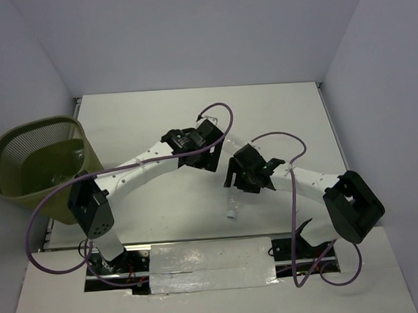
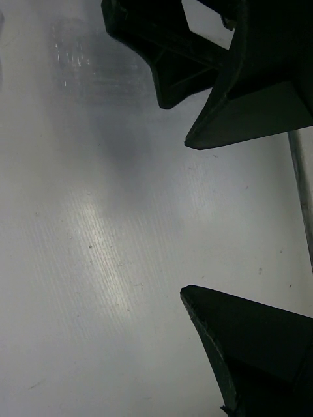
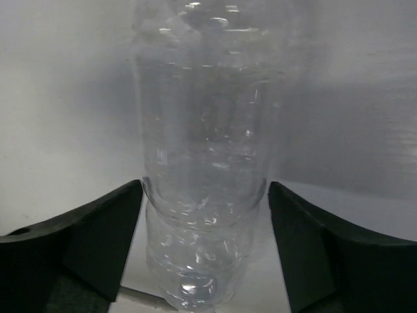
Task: Put the plastic bottles in the bin
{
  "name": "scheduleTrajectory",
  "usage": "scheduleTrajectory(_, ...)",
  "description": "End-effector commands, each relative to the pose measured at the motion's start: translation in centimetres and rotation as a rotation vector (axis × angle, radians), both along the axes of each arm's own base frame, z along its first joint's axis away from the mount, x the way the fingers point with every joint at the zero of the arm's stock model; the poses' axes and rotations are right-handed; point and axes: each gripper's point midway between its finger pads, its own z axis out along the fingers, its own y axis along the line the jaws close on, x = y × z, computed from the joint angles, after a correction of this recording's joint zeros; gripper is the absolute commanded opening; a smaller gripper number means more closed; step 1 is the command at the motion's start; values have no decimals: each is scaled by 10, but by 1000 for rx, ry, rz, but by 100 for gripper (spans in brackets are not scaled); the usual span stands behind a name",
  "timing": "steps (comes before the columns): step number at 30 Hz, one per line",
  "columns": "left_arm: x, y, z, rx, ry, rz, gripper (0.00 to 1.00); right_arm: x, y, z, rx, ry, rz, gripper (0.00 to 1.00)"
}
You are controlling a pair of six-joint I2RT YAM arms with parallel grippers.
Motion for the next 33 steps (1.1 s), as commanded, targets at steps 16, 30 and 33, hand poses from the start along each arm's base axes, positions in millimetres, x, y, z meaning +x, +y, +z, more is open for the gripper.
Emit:
scheduleTrajectory(16, 50, 19, 116, -599, 46, 88, 99, -10, 39, 178, 274, -462, 412, 66)
scheduleTrajectory(30, -8, -33, 201, -1094, 173, -221, 99, -14, 59, 216, 355, -504, 519, 68)
scheduleTrajectory(33, -10, -32, 196, -1069, 169, -221, 99, -14, 57, 215, 351, -501, 513, 68)
